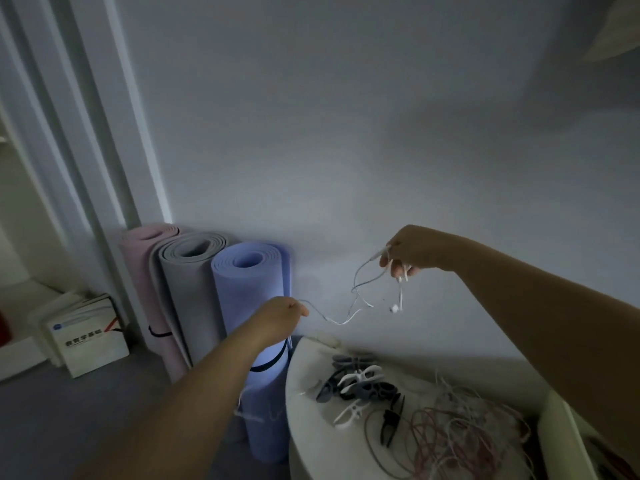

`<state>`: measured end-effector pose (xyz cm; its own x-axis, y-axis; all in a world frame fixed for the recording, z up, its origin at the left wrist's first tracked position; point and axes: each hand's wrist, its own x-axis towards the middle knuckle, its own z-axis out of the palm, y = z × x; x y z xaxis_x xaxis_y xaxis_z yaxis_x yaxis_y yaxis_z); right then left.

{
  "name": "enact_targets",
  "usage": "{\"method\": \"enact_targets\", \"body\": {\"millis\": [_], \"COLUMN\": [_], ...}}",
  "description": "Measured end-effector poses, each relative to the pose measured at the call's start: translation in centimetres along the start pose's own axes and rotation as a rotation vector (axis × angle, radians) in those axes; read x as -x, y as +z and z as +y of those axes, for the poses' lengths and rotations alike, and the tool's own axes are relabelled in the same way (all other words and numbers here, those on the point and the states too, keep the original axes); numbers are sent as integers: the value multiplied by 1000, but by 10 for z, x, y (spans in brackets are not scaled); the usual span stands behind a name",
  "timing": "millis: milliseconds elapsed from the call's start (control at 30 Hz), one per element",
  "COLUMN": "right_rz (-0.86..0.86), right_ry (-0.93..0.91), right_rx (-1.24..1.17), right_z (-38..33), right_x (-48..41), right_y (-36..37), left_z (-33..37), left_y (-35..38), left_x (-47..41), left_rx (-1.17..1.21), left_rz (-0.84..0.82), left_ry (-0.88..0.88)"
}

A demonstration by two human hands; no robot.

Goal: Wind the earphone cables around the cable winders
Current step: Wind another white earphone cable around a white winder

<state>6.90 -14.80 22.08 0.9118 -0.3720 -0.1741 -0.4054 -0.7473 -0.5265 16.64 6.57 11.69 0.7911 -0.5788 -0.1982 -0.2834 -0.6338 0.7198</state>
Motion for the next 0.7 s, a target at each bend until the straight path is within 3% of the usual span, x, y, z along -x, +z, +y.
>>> {"method": "enact_targets", "body": {"millis": [167,300,400,567,700], "right_rz": [-80,-103,-191,-395,-378], "right_ry": [46,60,66,54,-55], "right_rx": [-46,-25,-12,-243,-391], "right_z": [17,34,45,45,34], "right_x": [16,29,40,56,63], "right_y": [-4,-7,-4,-10,-23], "left_z": [1,34,72,137,185], "left_y": [6,-7,-30,-64,-75], "left_x": [0,7,13,22,31], "left_rx": [142,626,864,887,824], "left_rz": [9,72,72,45,42], "left_ry": [-87,-112,-11,187,307]}}
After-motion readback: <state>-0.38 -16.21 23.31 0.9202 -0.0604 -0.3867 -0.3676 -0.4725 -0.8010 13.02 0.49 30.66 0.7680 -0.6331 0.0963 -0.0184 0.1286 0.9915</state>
